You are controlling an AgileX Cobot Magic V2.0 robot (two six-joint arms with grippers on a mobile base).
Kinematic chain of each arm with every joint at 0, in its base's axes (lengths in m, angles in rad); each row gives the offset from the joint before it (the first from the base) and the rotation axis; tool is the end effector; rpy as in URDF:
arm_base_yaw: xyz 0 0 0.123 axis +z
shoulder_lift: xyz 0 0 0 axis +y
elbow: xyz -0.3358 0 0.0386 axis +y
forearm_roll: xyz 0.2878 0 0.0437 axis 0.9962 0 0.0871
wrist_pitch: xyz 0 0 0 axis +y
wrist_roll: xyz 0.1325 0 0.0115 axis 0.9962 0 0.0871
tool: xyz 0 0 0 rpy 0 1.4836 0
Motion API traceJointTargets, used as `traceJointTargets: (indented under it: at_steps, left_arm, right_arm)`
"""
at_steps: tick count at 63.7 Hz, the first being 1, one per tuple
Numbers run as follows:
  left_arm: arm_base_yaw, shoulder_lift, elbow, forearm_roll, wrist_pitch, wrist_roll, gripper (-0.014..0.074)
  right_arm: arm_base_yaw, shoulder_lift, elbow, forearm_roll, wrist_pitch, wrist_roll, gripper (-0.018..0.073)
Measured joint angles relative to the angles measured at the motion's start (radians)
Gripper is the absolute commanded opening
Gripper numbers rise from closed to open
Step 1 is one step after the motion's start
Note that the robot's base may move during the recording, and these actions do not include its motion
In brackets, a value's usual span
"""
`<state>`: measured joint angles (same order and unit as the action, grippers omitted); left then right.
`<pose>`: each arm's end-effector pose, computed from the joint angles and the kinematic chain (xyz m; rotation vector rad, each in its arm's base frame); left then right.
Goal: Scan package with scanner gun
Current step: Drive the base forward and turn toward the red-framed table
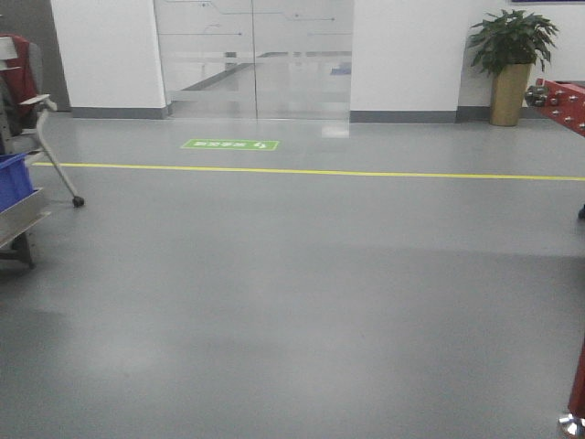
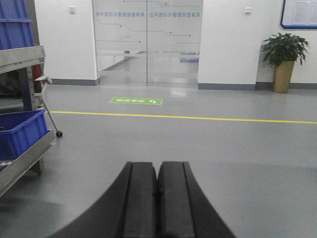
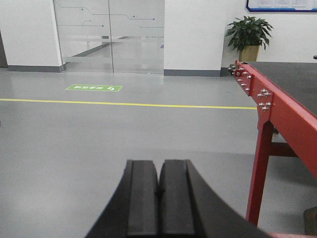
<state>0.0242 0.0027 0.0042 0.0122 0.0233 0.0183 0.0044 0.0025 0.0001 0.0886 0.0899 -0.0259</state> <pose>0.0852 0.0021 0.2117 0.0045 1.5140 0.0440 0.0852 0.0014 0.2047 0.0394 1.5756 0.0586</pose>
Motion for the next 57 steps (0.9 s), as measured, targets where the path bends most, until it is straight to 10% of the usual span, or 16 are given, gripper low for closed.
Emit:
traceJointTargets:
  at_steps: [57]
  left_arm:
    - [0.0, 0.0, 0.0, 0.0, 0.0, 0.0, -0.0111]
  right_arm:
    - [0.0, 0.0, 0.0, 0.0, 0.0, 0.0, -0.0153]
